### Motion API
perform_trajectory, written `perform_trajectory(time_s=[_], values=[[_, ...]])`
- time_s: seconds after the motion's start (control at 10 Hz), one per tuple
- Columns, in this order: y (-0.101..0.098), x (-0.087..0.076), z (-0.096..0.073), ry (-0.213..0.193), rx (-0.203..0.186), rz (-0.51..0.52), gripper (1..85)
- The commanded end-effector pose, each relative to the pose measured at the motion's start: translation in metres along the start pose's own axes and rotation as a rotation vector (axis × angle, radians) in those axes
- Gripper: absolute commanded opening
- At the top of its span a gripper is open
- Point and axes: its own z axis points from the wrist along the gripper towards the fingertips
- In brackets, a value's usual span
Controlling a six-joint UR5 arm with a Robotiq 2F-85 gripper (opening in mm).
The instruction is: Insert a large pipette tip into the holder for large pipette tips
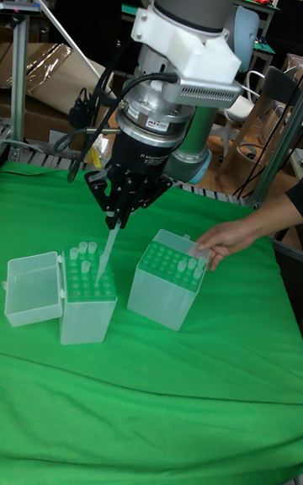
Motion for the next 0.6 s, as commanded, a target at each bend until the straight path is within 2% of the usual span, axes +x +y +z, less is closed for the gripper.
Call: perform_trajectory(time_s=[0.0, 0.3, 0.4, 0.5], values=[[0.004, -0.002, 0.005, -0.019, -0.013, -0.004, 0.7], [0.001, -0.009, 0.013, -0.038, -0.004, -0.019, 0.7], [0.003, -0.008, 0.016, -0.039, -0.016, -0.034, 5.0], [0.006, -0.008, 0.02, -0.044, -0.037, -0.067, 18.7]])
